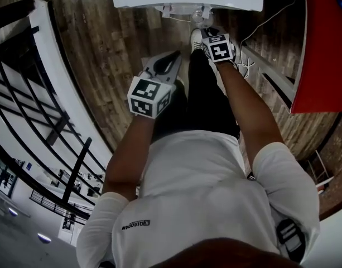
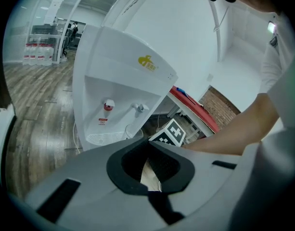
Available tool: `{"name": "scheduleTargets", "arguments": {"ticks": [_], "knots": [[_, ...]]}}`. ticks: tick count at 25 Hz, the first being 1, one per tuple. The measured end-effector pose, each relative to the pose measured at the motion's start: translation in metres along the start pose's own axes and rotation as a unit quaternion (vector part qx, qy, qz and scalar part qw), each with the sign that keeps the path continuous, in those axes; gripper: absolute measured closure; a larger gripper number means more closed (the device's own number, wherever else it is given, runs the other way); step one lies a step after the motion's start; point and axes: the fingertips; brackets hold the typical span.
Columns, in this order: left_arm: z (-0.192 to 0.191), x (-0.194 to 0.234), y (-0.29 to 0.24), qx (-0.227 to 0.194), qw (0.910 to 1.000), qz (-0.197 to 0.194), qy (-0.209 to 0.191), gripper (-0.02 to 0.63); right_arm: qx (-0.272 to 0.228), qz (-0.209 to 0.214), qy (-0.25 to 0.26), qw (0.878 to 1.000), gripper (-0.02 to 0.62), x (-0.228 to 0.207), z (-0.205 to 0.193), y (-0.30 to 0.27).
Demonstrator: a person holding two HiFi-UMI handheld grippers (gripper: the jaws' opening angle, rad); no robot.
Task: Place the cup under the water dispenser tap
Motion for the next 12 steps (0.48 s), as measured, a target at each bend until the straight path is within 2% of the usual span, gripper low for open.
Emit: {"name": "scheduleTargets", "arguments": {"ticks": [6,12], "knots": [[-0.008,0.000,0.000,0.008,0.9999,-0.001,-0.006,0.609,-0.013,-0.018,0.046,0.999,0.552,-0.012,0.018,-0.012],[-0.010,0.009,0.001,0.009,0.9999,0.008,0.002,0.609,-0.011,-0.027,0.054,0.998,0.552,-0.025,0.026,-0.022]]}}
Point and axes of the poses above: the fingertips, and each gripper's own axes: y backward along the fingers, x to its left, z out of its top, and after that the axes turned 6 degrees about z, right-handed
